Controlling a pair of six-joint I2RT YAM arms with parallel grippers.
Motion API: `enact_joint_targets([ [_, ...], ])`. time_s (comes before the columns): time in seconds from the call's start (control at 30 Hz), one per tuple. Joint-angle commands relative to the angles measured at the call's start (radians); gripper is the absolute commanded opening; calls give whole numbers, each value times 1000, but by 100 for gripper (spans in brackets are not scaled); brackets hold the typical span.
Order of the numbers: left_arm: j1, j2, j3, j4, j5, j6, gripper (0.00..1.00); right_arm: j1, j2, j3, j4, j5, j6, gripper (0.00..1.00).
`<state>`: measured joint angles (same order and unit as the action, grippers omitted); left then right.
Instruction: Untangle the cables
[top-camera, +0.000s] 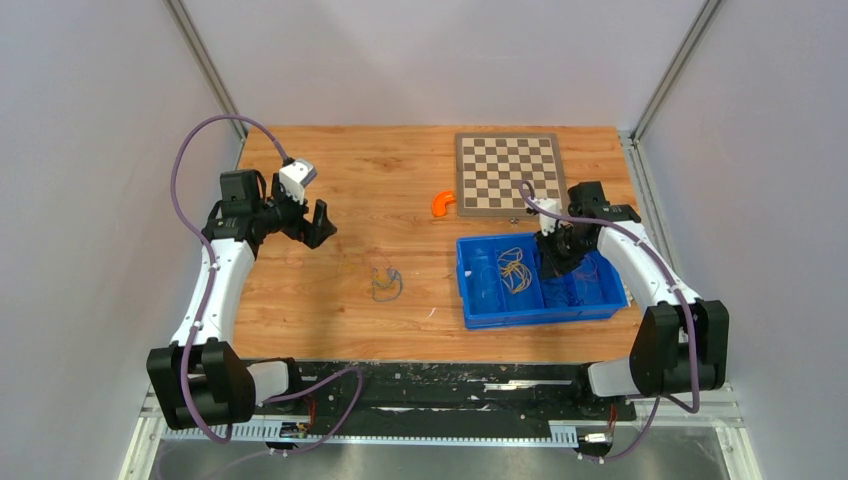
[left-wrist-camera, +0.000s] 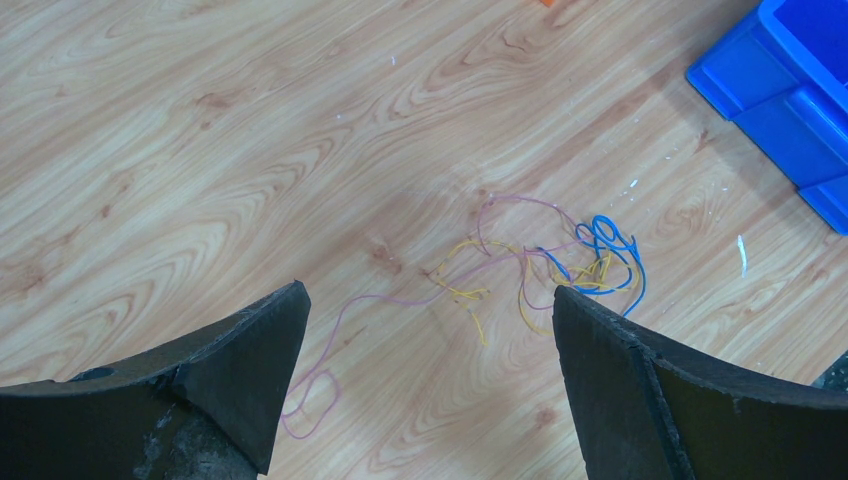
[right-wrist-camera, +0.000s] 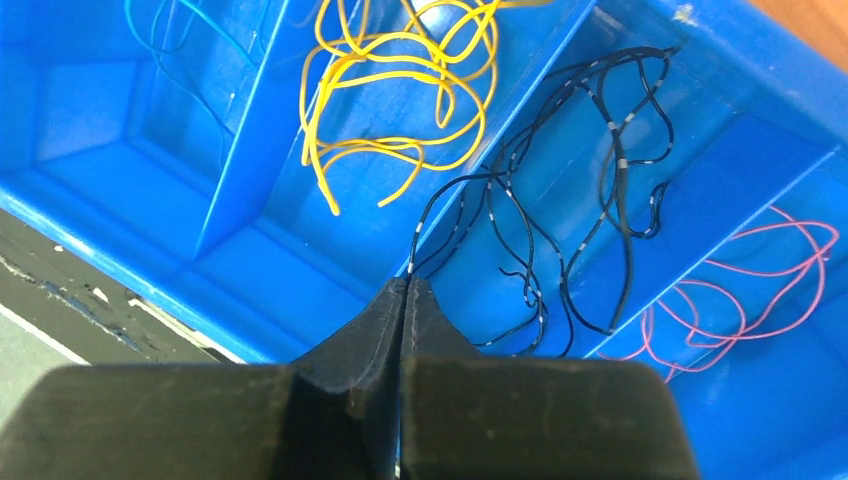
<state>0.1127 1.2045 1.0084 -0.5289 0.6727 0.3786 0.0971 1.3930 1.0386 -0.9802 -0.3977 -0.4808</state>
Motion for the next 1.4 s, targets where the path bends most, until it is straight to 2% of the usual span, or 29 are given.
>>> enact_joint_targets([
  [0.0, 4, 4, 29, 15, 16, -11, 100, 4, -6, -4, 73, 57, -28, 0],
  [0.43, 3, 22, 26, 25, 15, -15, 100, 17, 84, -169, 340, 152, -61, 0],
  [0.6, 4, 20, 32, 18, 13, -11, 100, 34, 102, -194, 371, 165, -56, 0],
  [0.7, 3, 17, 34, 12, 10, -10, 100, 33, 67, -162, 332, 155, -50, 1],
  [0.93, 4, 50, 79, -53, -86, 3, 100, 35, -56, -71, 190, 129, -45, 36],
  [1.1, 2, 72, 100, -169, -38, 77, 100, 34, -115, 33, 63, 71, -48, 60],
  [1.17, -7, 86, 100, -231, -22, 164, 100, 35, -126, 86, 14, 10, -57, 69],
  [1.23, -22, 121, 118, -346, 9, 353, 100, 36, -129, 140, -16, -78, -62, 76],
  [1.37, -59, 181, 134, -478, 98, 553, 100, 79, -91, 238, -9, -264, 11, 81],
])
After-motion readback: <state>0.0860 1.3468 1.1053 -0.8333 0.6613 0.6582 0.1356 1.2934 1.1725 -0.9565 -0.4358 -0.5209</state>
